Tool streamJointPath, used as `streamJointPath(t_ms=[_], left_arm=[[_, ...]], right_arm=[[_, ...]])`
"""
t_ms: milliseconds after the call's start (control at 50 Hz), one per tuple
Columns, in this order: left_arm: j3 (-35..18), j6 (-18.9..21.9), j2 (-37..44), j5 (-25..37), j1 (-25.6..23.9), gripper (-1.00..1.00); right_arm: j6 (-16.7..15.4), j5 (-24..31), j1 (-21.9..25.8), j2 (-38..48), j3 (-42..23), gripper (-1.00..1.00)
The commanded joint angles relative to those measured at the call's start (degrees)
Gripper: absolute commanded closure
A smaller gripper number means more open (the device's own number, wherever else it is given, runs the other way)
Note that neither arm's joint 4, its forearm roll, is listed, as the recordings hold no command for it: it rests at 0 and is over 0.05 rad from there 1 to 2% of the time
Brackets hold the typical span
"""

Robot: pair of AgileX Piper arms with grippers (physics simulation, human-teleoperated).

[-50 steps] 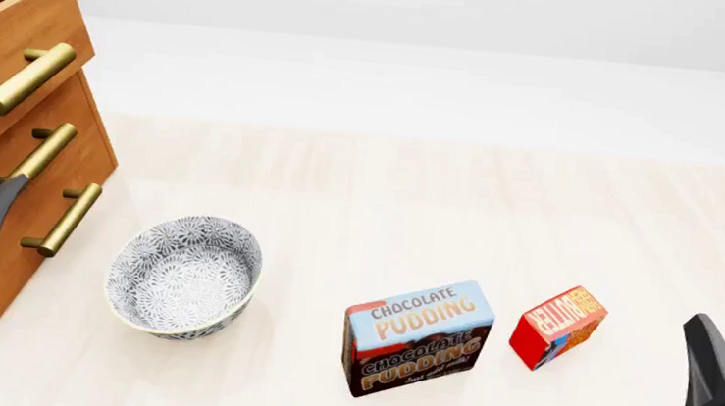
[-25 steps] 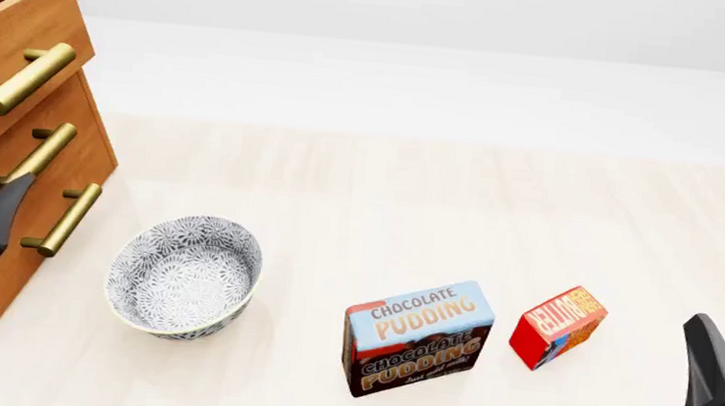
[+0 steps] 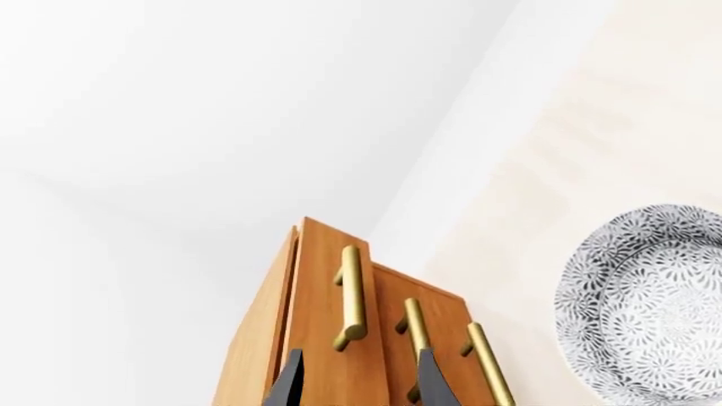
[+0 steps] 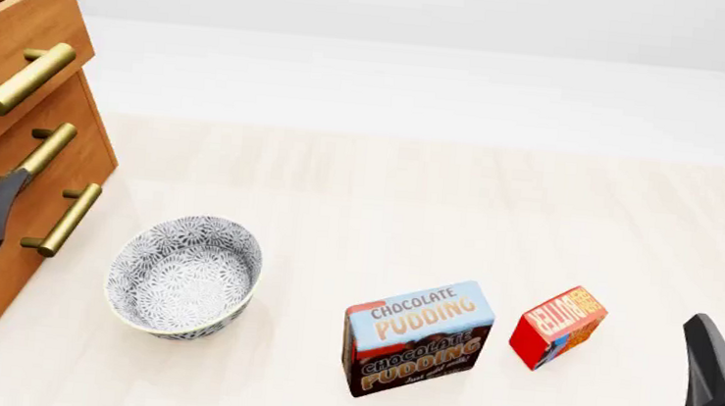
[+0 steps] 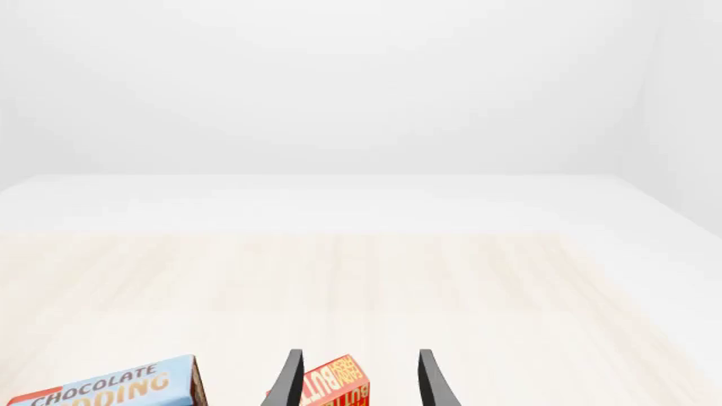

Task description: Put the butter at the back in the top drawer of the cabinet and close it.

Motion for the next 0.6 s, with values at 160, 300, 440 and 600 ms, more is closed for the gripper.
streamJointPath(t_ms=[160,300,440,600], left_arm=[[-1.14,0.11,1.04,-0.10,1.01,-1.00],[-0.69,0.62,1.95,-1.61,0.83,-1.00],[-0.92,0.57,2.80,-2.49,-0.03,-1.00],[0.08,0.77,2.76,-3.32,-0.29,-1.00]], right_arm=[[0.00,0.00,0.00,0.00,0.00,-1.00],[0.00,0.00,0.00,0.00,0.00,-1.00],[0.00,0.00,0.00,0.00,0.00,-1.00],[0.00,0.00,0.00,0.00,0.00,-1.00]])
